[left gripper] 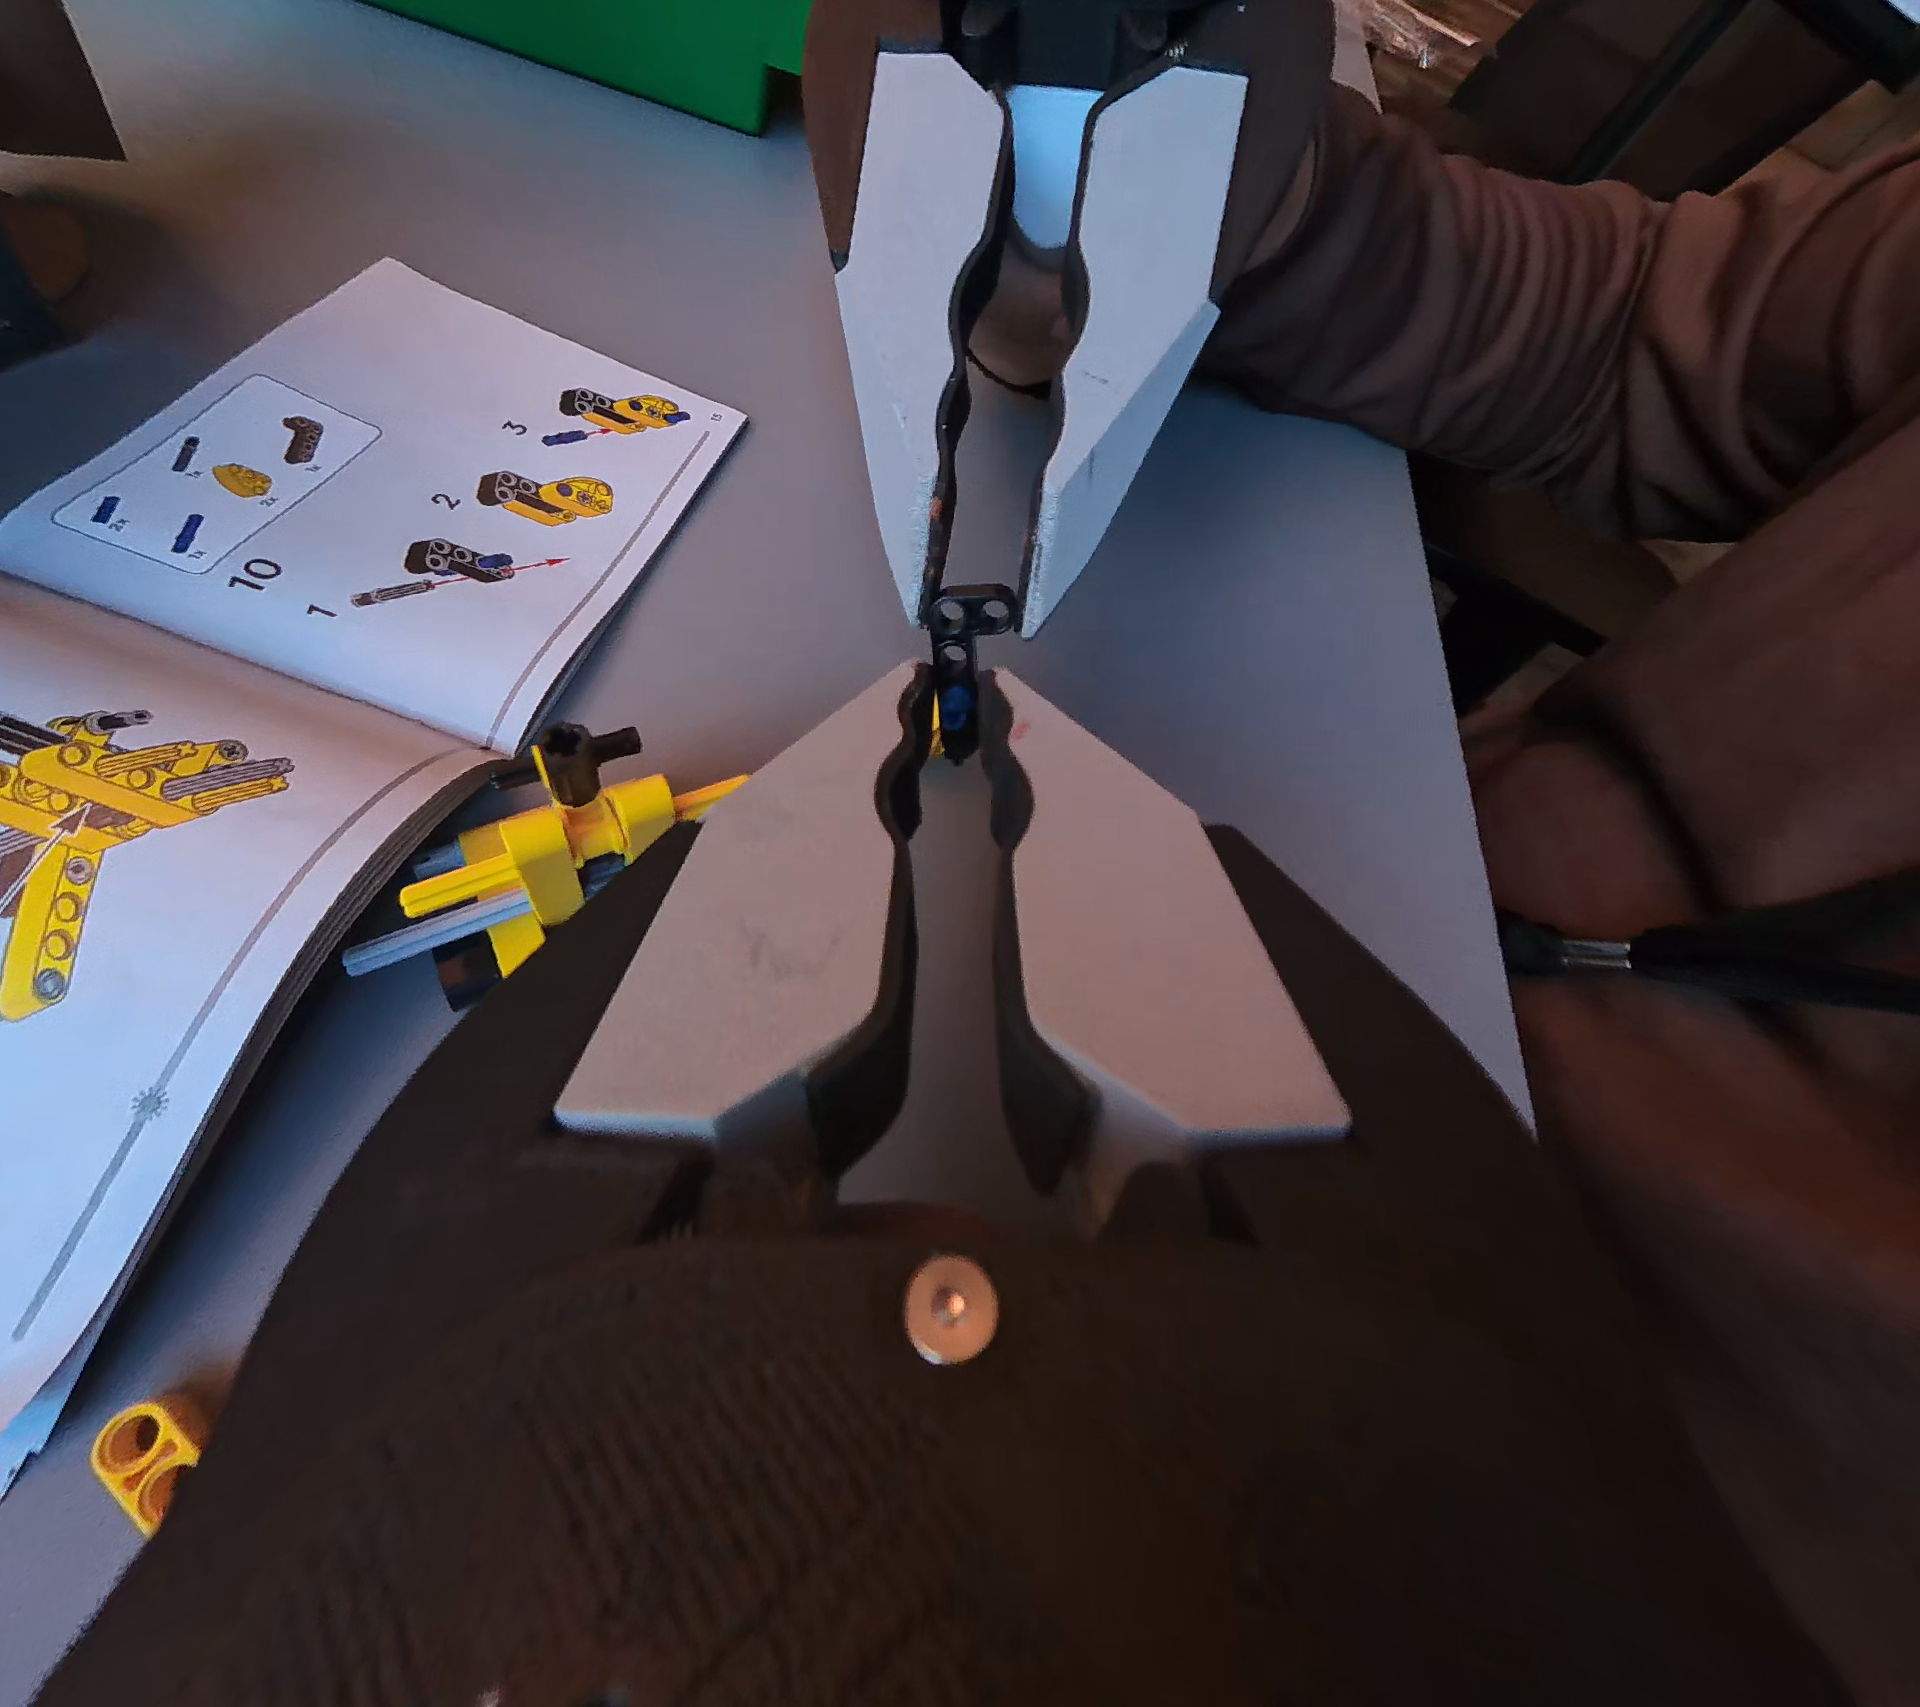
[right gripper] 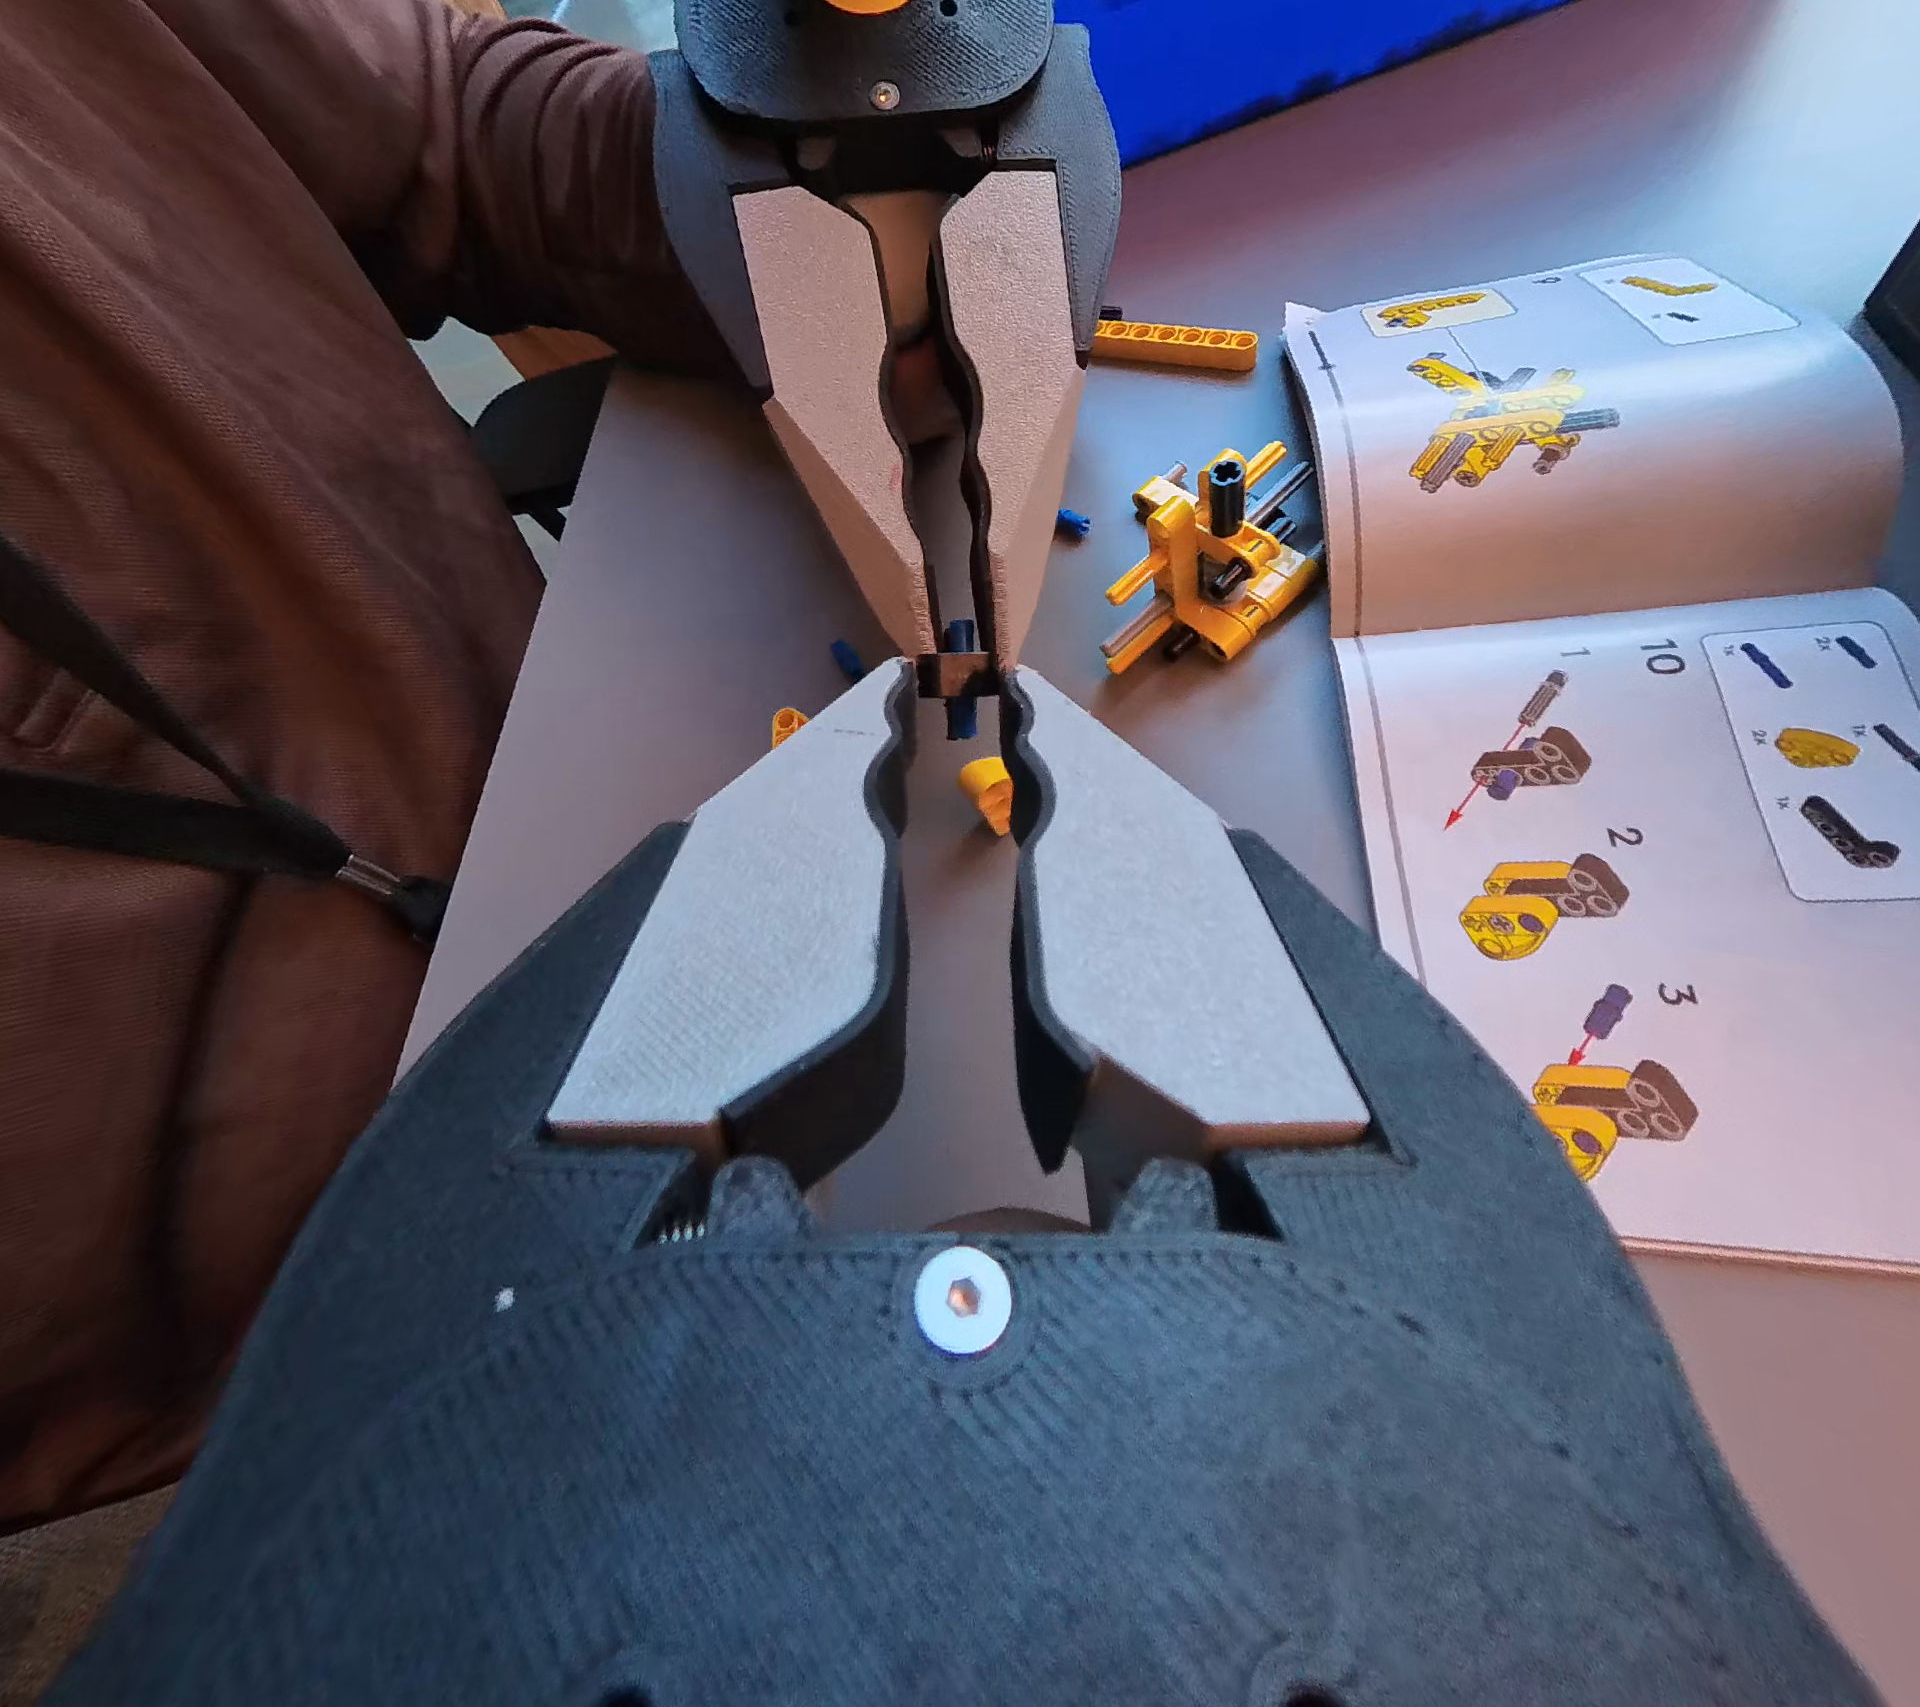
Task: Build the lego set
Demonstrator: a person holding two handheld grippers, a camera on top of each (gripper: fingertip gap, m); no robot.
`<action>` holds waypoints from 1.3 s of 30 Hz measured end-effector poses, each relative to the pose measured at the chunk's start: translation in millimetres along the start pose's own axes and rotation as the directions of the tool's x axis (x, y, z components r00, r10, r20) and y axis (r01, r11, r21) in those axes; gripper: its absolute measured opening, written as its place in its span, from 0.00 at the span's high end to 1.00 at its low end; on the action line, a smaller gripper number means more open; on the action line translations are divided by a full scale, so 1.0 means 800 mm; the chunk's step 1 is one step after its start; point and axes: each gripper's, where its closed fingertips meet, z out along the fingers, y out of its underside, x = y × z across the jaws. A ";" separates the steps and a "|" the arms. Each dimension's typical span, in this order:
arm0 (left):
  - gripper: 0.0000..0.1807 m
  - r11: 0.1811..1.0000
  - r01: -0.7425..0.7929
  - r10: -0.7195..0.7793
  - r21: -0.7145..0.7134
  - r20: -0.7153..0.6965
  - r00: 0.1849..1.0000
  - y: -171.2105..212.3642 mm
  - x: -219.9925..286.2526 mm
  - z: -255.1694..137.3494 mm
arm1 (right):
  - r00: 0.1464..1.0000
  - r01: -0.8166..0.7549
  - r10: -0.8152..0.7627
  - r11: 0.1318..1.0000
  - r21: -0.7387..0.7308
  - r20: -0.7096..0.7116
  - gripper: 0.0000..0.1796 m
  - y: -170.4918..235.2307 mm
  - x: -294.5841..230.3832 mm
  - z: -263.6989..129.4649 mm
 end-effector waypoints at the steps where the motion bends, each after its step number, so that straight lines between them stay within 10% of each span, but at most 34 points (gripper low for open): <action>1: 0.97 1.000 0.002 -0.002 -0.001 -0.001 1.000 0.000 0.000 0.000 | 1.000 0.001 -0.001 1.000 -0.001 -0.001 0.93 0.000 0.000 0.000; 26: 0.97 0.999 0.039 -0.039 -0.011 -0.025 0.999 0.004 -0.009 -0.010 | 0.903 0.417 -0.430 0.882 -0.217 -0.011 0.85 0.045 0.005 0.025; 39: 0.98 0.999 0.025 -0.027 -0.035 -0.044 0.999 0.009 -0.004 -0.009 | 0.916 0.397 -0.400 0.888 -0.231 0.039 0.89 0.052 0.007 0.022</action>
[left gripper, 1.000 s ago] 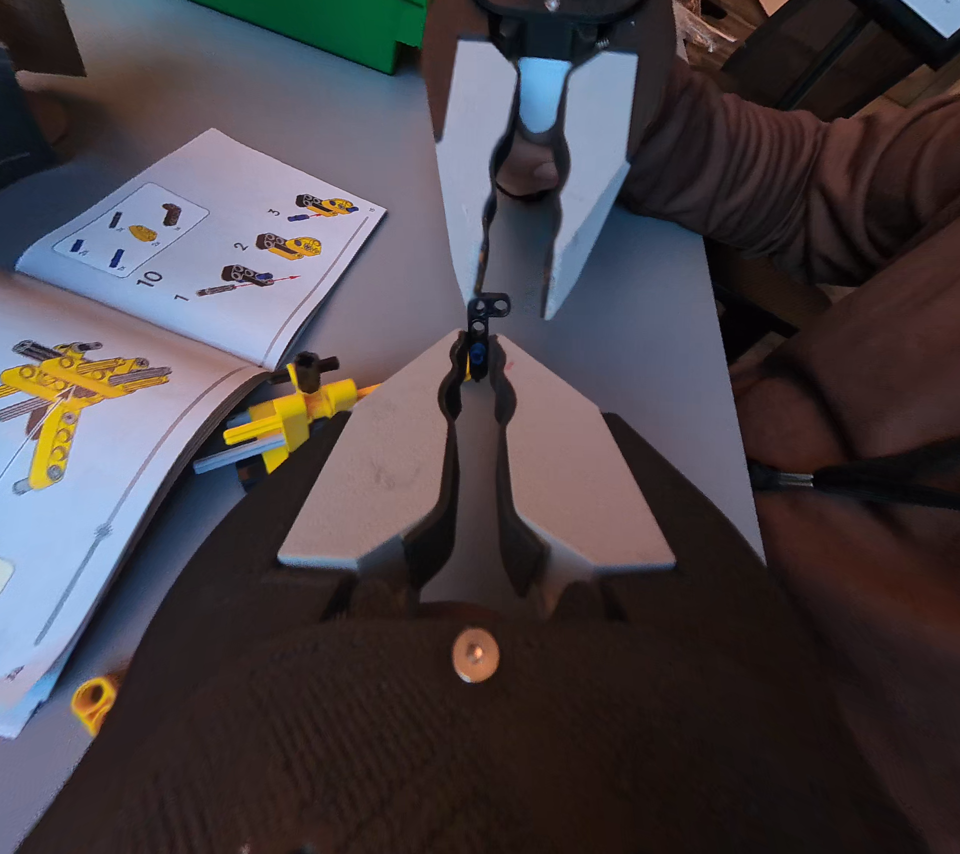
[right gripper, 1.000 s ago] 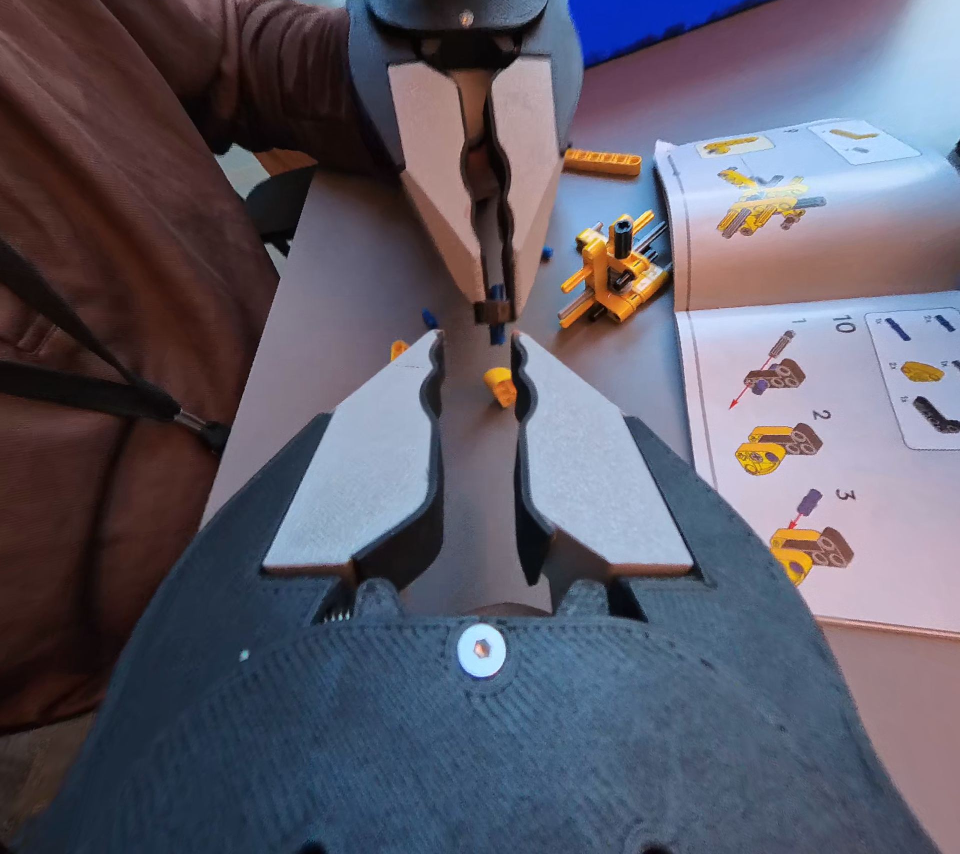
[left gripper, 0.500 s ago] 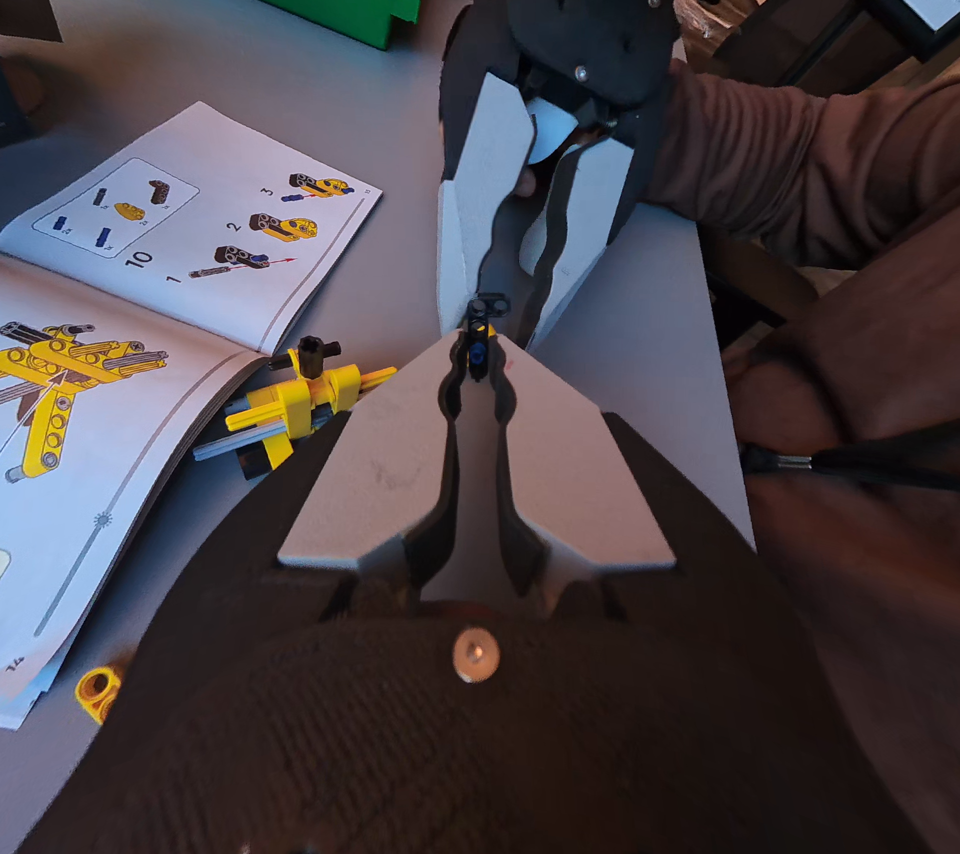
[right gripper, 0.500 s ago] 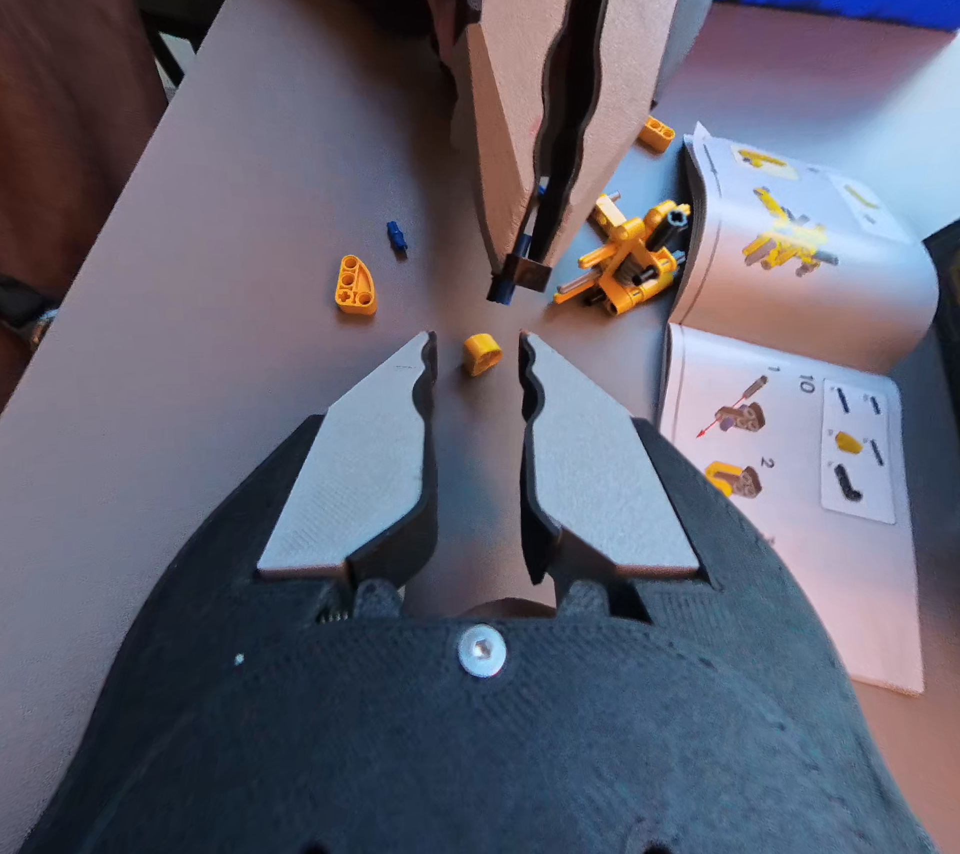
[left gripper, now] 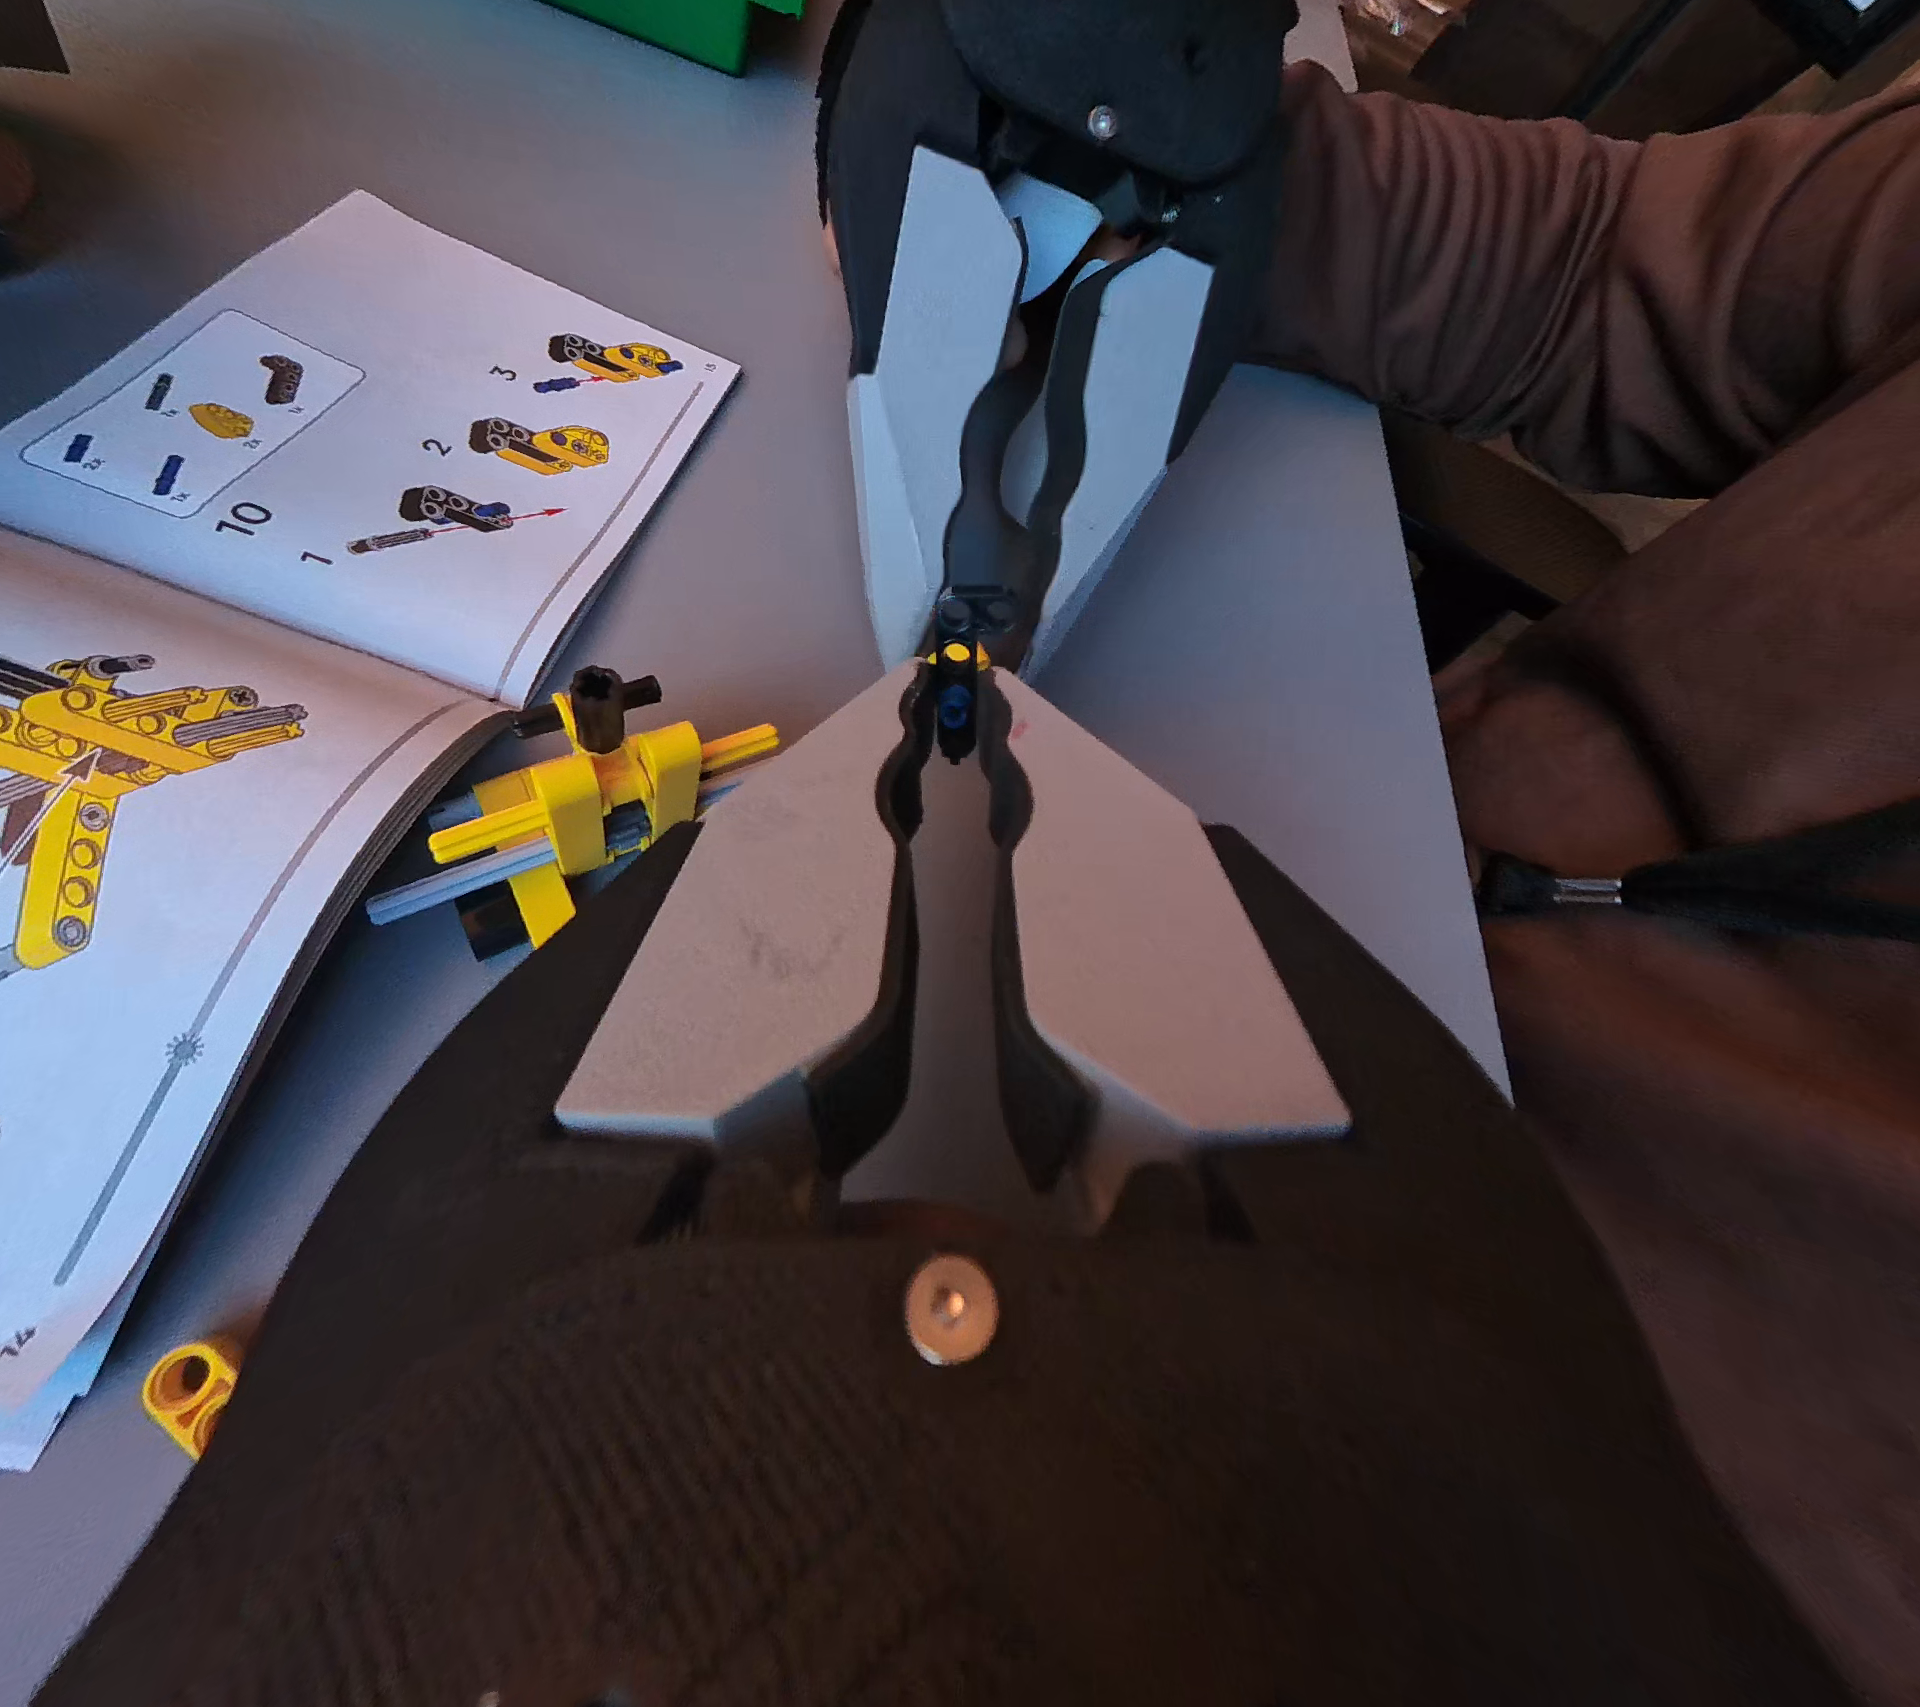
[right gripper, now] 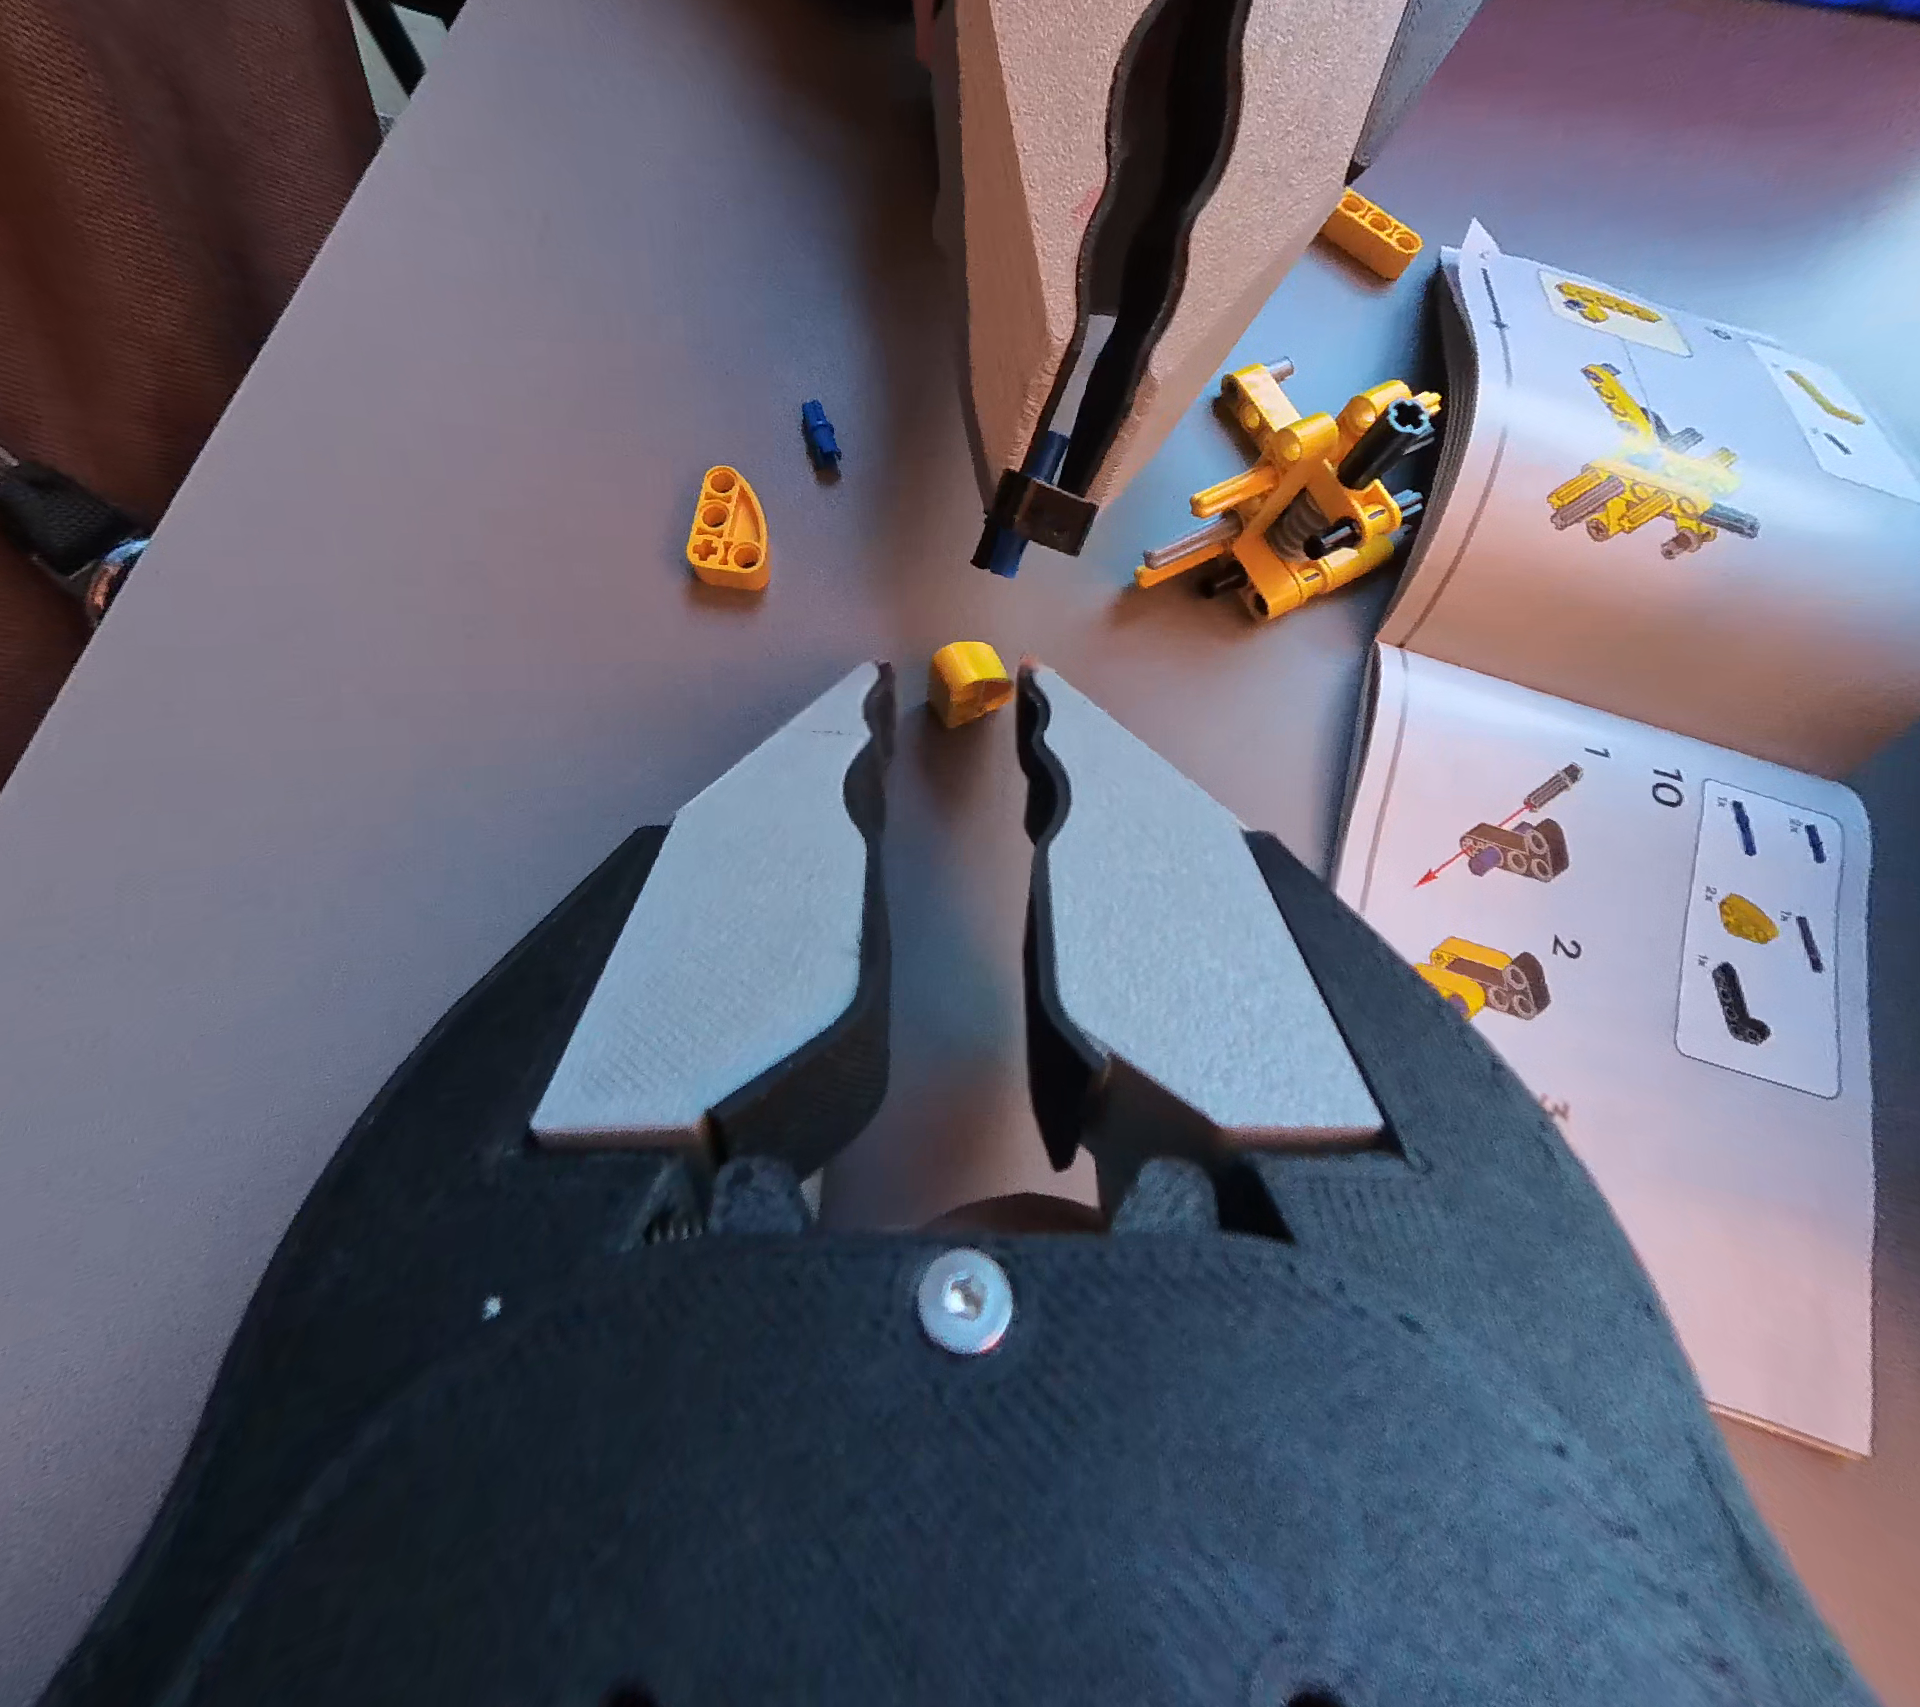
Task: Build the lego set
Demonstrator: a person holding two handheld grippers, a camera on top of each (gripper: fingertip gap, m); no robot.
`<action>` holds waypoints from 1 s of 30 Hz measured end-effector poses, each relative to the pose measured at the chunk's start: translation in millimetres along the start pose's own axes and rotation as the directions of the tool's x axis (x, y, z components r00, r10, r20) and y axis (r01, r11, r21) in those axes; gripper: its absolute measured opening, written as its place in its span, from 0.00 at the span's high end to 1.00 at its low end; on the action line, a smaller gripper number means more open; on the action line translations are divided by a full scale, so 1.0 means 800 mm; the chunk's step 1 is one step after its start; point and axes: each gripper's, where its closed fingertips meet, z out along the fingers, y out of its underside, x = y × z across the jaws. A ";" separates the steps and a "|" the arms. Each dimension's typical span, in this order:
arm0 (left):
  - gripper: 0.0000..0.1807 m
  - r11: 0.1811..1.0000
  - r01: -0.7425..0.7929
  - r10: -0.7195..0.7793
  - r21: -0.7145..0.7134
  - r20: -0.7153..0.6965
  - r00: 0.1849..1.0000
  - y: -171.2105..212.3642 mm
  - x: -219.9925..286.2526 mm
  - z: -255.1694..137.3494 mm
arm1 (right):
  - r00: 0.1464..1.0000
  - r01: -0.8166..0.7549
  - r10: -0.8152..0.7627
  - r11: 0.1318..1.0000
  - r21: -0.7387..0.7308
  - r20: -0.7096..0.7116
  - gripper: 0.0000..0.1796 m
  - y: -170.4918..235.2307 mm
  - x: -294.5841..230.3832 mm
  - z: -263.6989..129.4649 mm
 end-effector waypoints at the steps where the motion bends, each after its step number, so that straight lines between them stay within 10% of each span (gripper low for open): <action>1: 0.98 1.000 0.002 -0.002 0.000 0.001 1.000 0.000 0.000 0.000 | 1.000 0.003 -0.003 1.000 -0.006 0.003 0.91 0.001 -0.001 0.001; 30: 0.98 1.000 0.020 -0.020 0.006 0.005 1.000 -0.002 -0.004 0.000 | 0.999 -0.028 0.028 0.999 -0.025 0.017 0.83 0.005 -0.012 -0.004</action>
